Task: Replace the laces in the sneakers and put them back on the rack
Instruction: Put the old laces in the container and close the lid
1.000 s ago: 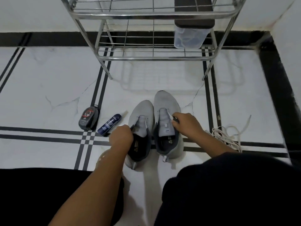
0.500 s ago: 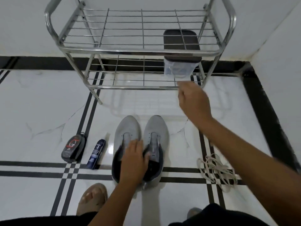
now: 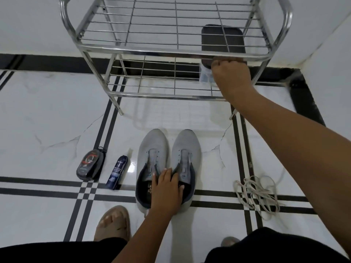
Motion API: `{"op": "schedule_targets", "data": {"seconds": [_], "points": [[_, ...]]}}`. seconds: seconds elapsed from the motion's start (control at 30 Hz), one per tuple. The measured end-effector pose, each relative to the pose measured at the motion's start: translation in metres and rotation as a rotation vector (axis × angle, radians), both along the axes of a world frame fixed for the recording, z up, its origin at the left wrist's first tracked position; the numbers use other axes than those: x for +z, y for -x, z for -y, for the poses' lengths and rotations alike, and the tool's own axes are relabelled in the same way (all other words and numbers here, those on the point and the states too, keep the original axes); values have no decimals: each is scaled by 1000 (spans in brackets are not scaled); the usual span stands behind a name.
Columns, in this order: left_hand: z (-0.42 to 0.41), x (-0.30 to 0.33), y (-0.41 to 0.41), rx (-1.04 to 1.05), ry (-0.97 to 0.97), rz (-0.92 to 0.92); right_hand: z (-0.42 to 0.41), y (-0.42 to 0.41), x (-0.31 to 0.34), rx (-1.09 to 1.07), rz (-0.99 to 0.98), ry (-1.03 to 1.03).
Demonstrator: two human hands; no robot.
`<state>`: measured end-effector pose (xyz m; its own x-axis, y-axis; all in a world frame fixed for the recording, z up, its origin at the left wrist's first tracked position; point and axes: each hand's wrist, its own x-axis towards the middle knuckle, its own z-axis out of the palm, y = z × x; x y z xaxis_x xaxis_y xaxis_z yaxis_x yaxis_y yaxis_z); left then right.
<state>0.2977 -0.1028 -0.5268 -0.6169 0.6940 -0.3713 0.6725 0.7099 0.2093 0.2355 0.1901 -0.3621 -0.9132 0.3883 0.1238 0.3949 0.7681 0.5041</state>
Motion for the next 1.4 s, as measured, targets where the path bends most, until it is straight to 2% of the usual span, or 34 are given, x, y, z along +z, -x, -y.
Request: {"op": "schedule_targets", "data": {"seconds": [0.17,0.27,0.33,0.4,0.43,0.47,0.5,0.57,0.6,0.63,0.7,0.8,0.87,1.0,1.07,1.2,1.33,1.4], "points": [[-2,1,-1,35,2,7,3,-16,5,142,-50,-51],[-8,3,1,97,-41,27,9,-36,7,212,-179,-17],[-15,12,0,219,-245,24,17,-56,9,252,-292,3],[-25,29,-1,426,-552,91,33,-81,11,283,-380,57],[-34,41,-3,554,-695,192,42,-97,13,293,-409,70],[-42,53,-2,687,-792,369,53,-113,14,305,-433,83],[-52,65,-2,809,-858,629,64,-131,13,319,-458,99],[-67,80,-1,997,-994,1298,87,-163,8,363,-505,167],[-70,84,-2,1024,-1046,1616,99,-177,4,378,-527,224],[-70,85,-4,1006,-1062,1844,109,-190,-2,380,-545,296],[-62,82,-15,909,-1030,2061,124,-211,-17,342,-557,502],[-56,70,-37,874,-969,2071,133,-236,-27,103,-464,951],[-60,66,-51,890,-950,1986,130,-245,-32,-4,-414,1067],[-66,63,-72,1027,-854,1767,128,-252,-46,-27,-501,915],[-64,57,-78,1081,-800,1724,133,-254,-54,-43,-585,853],[-53,46,-81,1054,-788,1674,126,-263,-63,-206,-868,1008],[-50,40,-76,999,-706,1697,122,-266,-77,-364,-925,984],[-45,36,-72,989,-673,1702,115,-271,-82,-583,-1067,997]]}}
